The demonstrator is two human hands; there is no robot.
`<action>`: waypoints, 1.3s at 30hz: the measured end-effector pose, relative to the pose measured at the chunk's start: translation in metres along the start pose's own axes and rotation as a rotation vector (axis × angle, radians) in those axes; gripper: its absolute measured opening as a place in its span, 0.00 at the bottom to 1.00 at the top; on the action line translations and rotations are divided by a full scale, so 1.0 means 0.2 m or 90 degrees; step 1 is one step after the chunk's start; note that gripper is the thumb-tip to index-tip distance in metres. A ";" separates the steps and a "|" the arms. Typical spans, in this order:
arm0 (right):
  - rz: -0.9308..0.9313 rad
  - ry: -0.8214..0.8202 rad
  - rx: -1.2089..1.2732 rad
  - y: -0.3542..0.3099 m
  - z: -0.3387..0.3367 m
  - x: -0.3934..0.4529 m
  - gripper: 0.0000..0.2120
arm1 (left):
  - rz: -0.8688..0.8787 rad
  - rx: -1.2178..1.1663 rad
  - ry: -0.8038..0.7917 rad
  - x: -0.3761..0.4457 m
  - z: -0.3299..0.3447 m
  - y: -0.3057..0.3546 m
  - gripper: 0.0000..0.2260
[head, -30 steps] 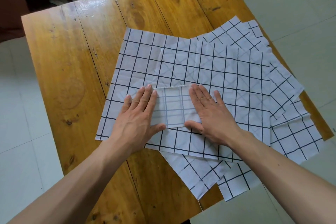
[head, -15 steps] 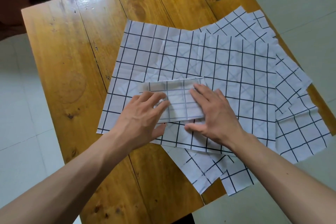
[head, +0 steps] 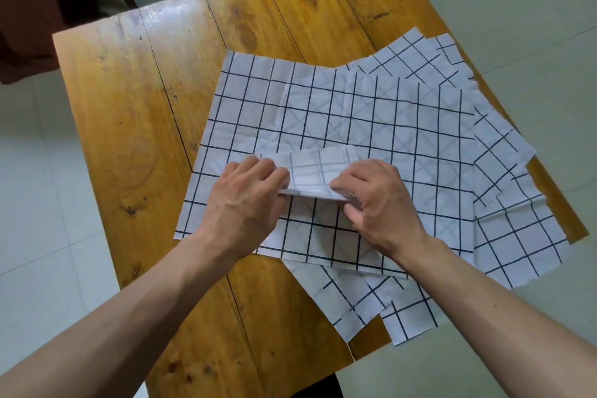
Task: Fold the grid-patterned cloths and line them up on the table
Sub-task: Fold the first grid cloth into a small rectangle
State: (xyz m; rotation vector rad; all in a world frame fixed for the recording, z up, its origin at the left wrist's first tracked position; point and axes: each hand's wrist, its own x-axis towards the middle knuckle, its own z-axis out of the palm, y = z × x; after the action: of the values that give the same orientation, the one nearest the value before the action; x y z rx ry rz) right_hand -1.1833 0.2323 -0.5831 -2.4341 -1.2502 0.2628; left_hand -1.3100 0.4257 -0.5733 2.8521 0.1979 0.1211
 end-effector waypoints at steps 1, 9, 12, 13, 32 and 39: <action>-0.001 0.016 0.015 -0.02 -0.04 0.00 0.12 | -0.002 -0.007 0.014 0.00 -0.05 0.01 0.03; -0.048 -0.052 0.084 -0.29 -0.56 0.05 0.01 | -0.026 -0.019 0.024 -0.07 -0.68 0.05 0.02; -0.067 -0.037 0.132 -0.48 -0.79 0.06 0.02 | -0.079 -0.035 0.055 -0.16 -0.98 0.10 0.03; -0.077 -0.033 0.139 -0.54 -0.87 0.07 0.03 | -0.091 -0.039 0.059 -0.18 -1.08 0.11 0.04; -0.150 0.113 0.092 -2.01 -1.47 0.01 0.02 | -0.052 -0.094 0.253 -0.94 -2.35 -0.29 0.03; -0.095 0.154 0.071 -2.57 -1.40 -0.03 0.03 | 0.021 -0.118 0.250 -1.24 -2.65 -0.62 0.04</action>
State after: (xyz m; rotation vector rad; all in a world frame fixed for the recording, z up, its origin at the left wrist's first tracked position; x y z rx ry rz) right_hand -1.4711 0.4269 -0.1120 -2.1905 -1.2644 -0.0039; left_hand -1.6237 0.6510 -0.1172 2.6201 0.2056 0.6707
